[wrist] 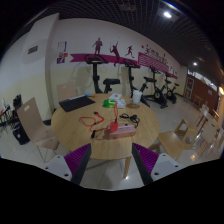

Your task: Unplug charger

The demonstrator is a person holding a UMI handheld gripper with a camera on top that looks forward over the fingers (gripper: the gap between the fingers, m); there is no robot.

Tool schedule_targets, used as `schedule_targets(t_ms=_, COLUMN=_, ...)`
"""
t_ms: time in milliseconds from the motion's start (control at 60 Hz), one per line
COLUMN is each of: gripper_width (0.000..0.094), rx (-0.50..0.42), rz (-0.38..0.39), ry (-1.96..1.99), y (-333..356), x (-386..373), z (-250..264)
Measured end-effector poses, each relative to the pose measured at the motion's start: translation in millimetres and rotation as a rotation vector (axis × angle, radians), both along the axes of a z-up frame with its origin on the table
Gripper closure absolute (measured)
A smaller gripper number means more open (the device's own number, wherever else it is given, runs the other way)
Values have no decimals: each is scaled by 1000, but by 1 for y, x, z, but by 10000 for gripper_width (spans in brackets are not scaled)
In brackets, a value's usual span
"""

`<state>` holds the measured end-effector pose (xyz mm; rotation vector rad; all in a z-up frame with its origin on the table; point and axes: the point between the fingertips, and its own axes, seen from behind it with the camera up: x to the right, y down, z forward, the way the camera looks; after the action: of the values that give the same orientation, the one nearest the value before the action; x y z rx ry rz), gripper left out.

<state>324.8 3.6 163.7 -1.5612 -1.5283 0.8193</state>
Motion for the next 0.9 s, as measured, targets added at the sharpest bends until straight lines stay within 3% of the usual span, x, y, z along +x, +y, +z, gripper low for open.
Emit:
schedule_targets(t_ms=483, gripper_width=83, rx=-61, rz=75, ry=90, y=23, x=-127, z=-89)
schedule_targets(t_ms=900, gripper_width=77, rx=-79, rz=161, ry=143, y=25, x=-236, z=-117)
